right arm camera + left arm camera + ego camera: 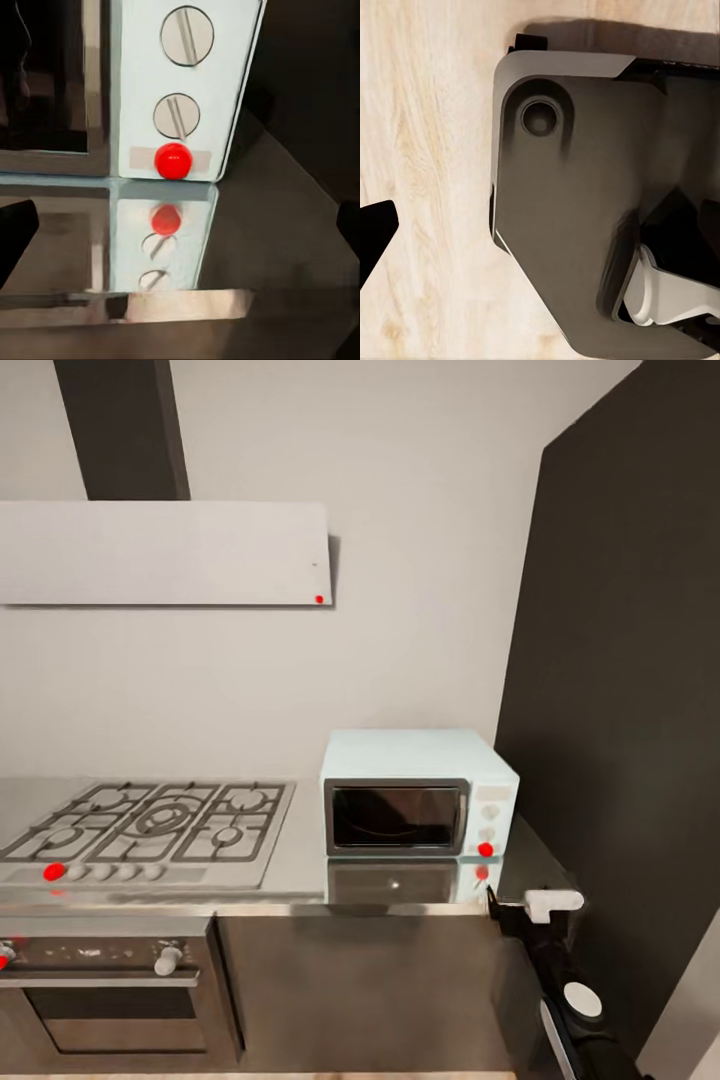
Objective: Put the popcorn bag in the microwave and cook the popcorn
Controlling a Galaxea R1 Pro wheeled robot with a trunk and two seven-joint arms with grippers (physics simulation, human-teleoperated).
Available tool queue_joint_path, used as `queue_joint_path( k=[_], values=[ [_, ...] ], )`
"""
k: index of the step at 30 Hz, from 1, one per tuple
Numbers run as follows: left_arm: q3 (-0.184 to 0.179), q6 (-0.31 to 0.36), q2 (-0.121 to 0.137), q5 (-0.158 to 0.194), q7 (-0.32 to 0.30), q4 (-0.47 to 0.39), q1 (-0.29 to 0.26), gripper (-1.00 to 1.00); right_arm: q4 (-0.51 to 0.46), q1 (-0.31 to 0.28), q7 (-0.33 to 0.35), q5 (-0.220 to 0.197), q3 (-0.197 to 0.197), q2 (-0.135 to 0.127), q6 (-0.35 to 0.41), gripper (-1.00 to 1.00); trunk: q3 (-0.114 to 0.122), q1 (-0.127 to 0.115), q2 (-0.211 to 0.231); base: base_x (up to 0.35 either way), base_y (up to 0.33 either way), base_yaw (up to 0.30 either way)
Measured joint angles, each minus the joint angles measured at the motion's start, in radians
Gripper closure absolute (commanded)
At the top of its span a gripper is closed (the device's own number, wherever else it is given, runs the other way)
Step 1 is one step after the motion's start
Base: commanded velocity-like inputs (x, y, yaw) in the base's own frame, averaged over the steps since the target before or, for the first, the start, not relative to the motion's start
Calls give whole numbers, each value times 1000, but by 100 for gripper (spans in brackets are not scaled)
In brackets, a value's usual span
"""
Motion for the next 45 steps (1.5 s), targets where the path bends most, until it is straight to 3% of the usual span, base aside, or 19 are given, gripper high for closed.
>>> queue_joint_path(
  k=[3, 7, 10, 15, 20, 25, 30, 34, 40, 45],
  values=[
    [1, 0, 0, 0, 0, 0, 0, -100, -2, 0, 0, 0, -8, -28, 0, -100, 0, 0, 0, 37, -36, 0],
    [0, 0, 0, 0, 0, 0, 0, -100, -1, -1, -1, -2, -12, -34, 17, -100, 0, 0, 0, 5, -5, 0],
    [0, 0, 0, 0, 0, 0, 1, -100, -1, -20, 1, -3, -13, -35, 161, -100, 0, 0, 0, 0, 0, 0],
    [1, 0, 0, 0, 0, 0, 1, -100, -1, -89, 1, -2, -13, -35, 263, -100, 0, 0, 0, 0, 0, 0],
    [0, 0, 0, 0, 0, 0, 0, -100, -1, -174, 0, -4, -13, -35, 419, -100, 0, 0, 0, 1, 0, 0],
    [0, 0, 0, 0, 0, 0, 0, -100, 0, -229, -1, -5, -13, -35, 511, -100, 0, 0, 0, 167, 0, 0],
    [1, 0, 0, 0, 0, 0, 0, -100, 21, -236, 0, -5, -8, -34, 522, -100, 0, 0, 0, 137, 0, 0],
    [0, 0, 0, 0, 0, 0, 0, -100, 130, -236, -1, -4, -6, -33, 512, -100, 0, 0, 0, 14, 0, 0],
    [0, 0, 0, 0, 0, 0, 0, -100, 234, -237, -1, -6, -5, -32, 408, -100, 0, 0, 0, 1, 0, 0],
    [0, 0, 0, 0, 0, 0, 0, -100, 275, -237, 0, -6, -5, -32, 382, -100, 0, 0, 0, 129, 0, 0]
  ],
)
